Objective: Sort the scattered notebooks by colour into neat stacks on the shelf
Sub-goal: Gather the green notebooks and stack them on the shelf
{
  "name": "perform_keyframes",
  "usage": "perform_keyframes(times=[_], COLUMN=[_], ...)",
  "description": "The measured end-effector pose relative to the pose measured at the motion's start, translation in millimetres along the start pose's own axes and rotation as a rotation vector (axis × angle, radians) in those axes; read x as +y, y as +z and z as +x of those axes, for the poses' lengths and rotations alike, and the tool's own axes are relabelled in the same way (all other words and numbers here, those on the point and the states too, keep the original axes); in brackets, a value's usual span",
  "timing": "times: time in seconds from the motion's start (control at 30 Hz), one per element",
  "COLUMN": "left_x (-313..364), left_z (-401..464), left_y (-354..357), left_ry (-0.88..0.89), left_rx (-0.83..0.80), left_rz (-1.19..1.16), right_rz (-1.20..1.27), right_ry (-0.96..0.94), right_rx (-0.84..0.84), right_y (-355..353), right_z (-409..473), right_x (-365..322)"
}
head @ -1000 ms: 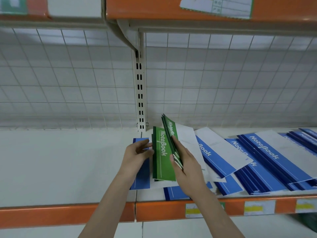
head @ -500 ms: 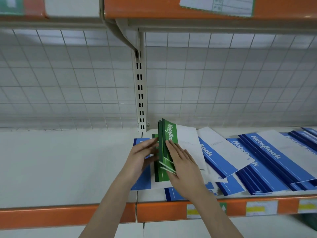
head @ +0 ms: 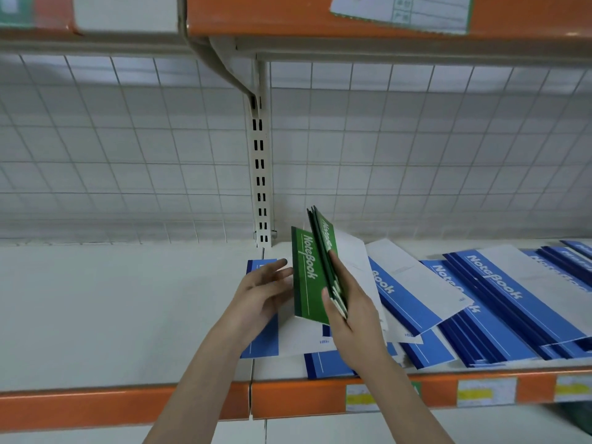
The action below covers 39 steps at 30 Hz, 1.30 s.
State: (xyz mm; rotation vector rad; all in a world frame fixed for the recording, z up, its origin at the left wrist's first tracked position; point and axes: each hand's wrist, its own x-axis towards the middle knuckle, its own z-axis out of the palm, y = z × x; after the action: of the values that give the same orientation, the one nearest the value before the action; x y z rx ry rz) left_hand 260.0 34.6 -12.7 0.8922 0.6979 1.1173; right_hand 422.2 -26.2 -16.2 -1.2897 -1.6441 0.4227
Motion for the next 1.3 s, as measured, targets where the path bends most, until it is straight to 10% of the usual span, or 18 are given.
perform_keyframes(times=[0.27,0.57,0.73,1.3], left_x=[-5.7,-6.4,4.7,49.1], left_z=[-5.5,-8.1,-13.0,-24.6], left_y=[1.4,2.8,8.9,7.2], left_ry=[-0.141,0.03,0.256,0.417], left_rx=[-0.059,0.073,0.075,0.31], left_rz=[0.359,0.422,0.417,0.358], right_rz=[-0.569,-0.47,0.402,0.652], right_ry=[-0.058,0.193,0.425,0.109], right_rx=[-0.315,0.16,0.042,0.097], right_y=[12.5,-2.3,-28.7,8.9], right_z=[3.0,4.5,32.1,56.9], right_x=[3.2,5.0,-8.6,-49.1])
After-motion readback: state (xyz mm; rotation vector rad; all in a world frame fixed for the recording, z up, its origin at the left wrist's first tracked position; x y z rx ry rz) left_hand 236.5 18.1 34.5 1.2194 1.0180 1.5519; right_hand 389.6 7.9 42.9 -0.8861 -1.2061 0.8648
